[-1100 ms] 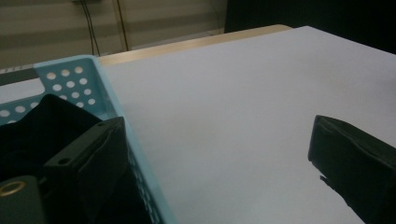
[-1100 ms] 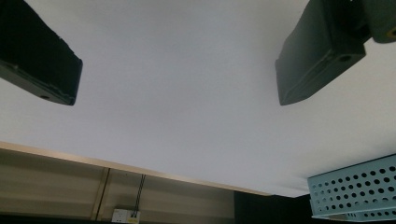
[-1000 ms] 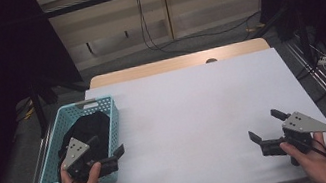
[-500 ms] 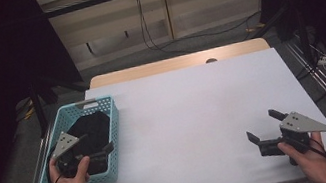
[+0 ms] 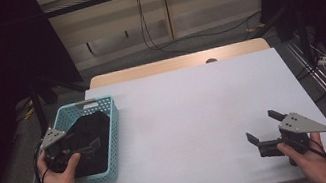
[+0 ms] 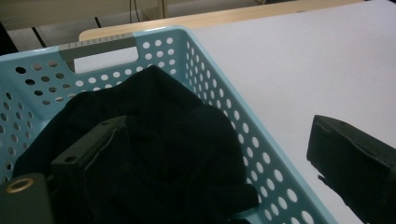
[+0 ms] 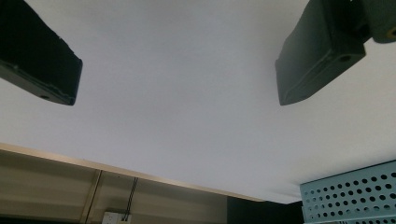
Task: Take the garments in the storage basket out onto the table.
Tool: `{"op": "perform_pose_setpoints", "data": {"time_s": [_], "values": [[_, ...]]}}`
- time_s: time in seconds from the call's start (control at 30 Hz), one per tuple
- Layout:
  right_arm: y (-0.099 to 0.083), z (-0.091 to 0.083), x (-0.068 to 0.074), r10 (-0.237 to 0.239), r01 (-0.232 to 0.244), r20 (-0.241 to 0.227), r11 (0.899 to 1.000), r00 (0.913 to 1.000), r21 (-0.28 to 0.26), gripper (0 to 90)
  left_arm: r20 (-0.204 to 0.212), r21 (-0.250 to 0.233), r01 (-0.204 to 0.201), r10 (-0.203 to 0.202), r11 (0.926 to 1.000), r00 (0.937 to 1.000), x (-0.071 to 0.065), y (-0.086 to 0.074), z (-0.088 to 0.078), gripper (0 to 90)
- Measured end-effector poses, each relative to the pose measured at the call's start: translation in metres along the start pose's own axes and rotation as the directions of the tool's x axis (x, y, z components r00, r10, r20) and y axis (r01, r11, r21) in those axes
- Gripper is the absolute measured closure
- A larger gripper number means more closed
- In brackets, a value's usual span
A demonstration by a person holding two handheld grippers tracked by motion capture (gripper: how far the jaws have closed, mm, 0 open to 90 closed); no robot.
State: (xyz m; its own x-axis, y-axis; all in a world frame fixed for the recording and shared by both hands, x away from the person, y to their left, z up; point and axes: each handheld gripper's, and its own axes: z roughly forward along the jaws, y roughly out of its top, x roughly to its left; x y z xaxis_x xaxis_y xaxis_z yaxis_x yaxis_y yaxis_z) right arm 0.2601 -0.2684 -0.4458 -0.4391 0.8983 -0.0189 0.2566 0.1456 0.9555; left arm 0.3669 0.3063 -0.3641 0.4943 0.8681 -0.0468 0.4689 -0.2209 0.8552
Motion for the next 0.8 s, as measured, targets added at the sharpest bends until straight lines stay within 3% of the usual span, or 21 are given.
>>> {"op": "perform_pose_setpoints", "data": {"time_s": [0.07, 0.13, 0.2, 0.33, 0.53, 0.6, 0.8], "values": [[0.0, 0.0, 0.0, 0.0, 0.0, 0.001, 1.0, 1.0, 0.002, 0.0, -0.013, 0.008, -0.041, 0.041, 0.9991, 0.9991, 0.001, 0.003, 0.001, 6.6], [0.0, 0.001, 0.0, 0.003, -0.003, -0.005, 1.0, 1.0, 0.005, 0.0, -0.027, 0.019, -0.05, 0.05, 0.9986, 0.9984, 0.001, 0.006, 0.003, 5.8], [0.0, 0.001, 0.001, 0.0, 0.0, -0.008, 1.0, 1.0, 0.005, 0.0, -0.035, 0.033, -0.03, 0.031, 0.999, 0.9989, 0.004, 0.01, 0.006, 6.4], [0.0, 0.001, 0.001, 0.001, -0.001, -0.012, 1.0, 0.9999, 0.004, 0.0, -0.049, 0.02, -0.034, 0.035, 0.9992, 0.9982, 0.01, 0.013, 0.014, 6.1], [-0.001, 0.001, 0.001, 0.001, -0.001, -0.015, 1.0, 0.9999, 0.008, 0.0, -0.074, 0.054, -0.006, 0.01, 0.9985, 0.9972, 0.02, 0.014, 0.026, 5.2], [-0.001, 0.001, 0.001, 0.001, -0.001, -0.015, 1.0, 0.9999, 0.007, 0.0, -0.052, 0.049, 0.0, 0.003, 0.9988, 0.9987, 0.024, 0.014, 0.031, 5.3], [0.0, 0.001, 0.0, 0.008, -0.008, -0.008, 1.0, 0.9999, 0.005, 0.0, -0.045, 0.087, 0.015, -0.011, 0.9961, 0.9989, 0.031, 0.011, 0.044, 5.3]]}}
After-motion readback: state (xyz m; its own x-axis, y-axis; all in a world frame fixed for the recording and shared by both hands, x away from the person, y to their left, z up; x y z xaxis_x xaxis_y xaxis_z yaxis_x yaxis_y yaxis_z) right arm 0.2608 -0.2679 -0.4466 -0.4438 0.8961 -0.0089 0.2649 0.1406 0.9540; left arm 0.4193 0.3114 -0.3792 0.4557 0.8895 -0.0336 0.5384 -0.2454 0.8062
